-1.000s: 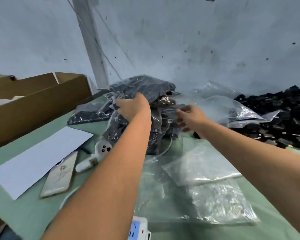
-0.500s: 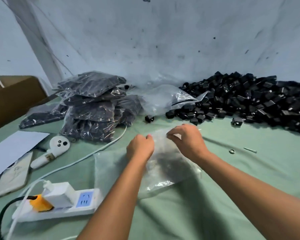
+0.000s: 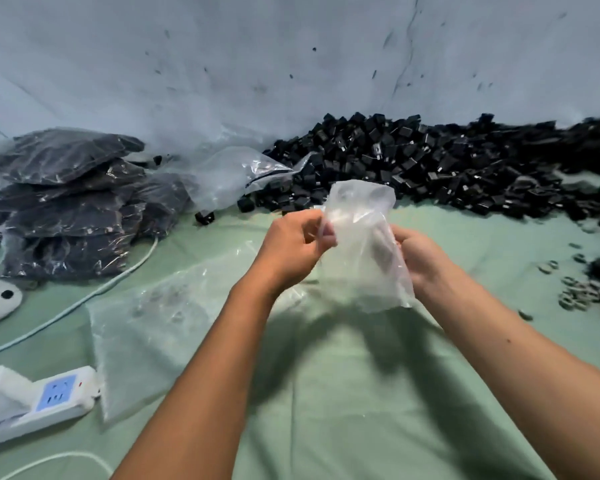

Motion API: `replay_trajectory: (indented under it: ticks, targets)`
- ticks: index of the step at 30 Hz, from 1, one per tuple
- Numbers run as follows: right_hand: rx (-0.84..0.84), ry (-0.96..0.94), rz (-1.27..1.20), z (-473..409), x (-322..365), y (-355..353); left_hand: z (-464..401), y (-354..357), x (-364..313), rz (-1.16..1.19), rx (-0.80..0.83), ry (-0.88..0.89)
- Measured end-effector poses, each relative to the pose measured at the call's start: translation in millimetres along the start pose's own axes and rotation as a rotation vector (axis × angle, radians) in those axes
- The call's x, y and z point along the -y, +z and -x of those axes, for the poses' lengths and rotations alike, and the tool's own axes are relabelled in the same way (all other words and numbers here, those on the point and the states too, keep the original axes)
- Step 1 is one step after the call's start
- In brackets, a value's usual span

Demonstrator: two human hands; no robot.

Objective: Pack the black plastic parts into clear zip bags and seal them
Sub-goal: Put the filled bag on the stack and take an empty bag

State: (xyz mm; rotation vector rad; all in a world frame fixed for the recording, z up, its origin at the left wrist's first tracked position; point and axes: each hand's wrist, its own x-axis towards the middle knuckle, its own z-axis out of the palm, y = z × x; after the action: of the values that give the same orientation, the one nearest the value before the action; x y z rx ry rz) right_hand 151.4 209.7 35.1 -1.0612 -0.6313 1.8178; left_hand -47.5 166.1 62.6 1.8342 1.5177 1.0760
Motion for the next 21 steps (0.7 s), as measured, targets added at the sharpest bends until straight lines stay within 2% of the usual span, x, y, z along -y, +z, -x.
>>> replay_trajectory:
  ticks: [2, 4, 5, 6, 8, 10, 11, 14, 16, 19, 21]
  targets:
    - [-0.199, -0.106, 0.238, -3, -5, -9, -3, -6, -15, -0.086, -0.099, -0.03]
    - [-0.381, -0.296, 0.455, -7, -7, -12, -7, -25, -36, -0.304, -0.261, -0.054]
    - [-0.422, -0.391, 0.534, -6, -6, -11, -9, -39, -48, -0.431, -0.35, -0.075]
    - [-0.394, -0.462, 0.559, -3, -4, -7, -10, -55, -61, -0.554, -0.421, -0.094]
    - [-0.146, -0.436, 0.389, 8, 6, 5, -14, -79, -94, -0.719, -0.435, -0.103]
    - [0.195, -0.249, 0.097, 23, 18, 23, -21, -74, -128, -0.744, -0.335, -0.053]
    - [0.311, -0.18, 0.033, 26, 23, 29, -27, -62, -142, -0.699, -0.257, -0.013]
    - [0.431, -0.135, -0.013, 22, 27, 28, -38, -4, -153, -0.462, 0.092, -0.018]
    - [0.348, -0.029, -0.037, 17, 26, 9, -35, 34, -124, -0.489, 0.222, -0.038]
    - [0.046, 0.101, 0.286, 9, 16, -33, -15, 64, -62, -0.473, 0.081, -0.028]
    - [-0.054, 0.083, 0.465, 6, 4, -51, -4, 72, -31, -0.414, -0.023, 0.022]
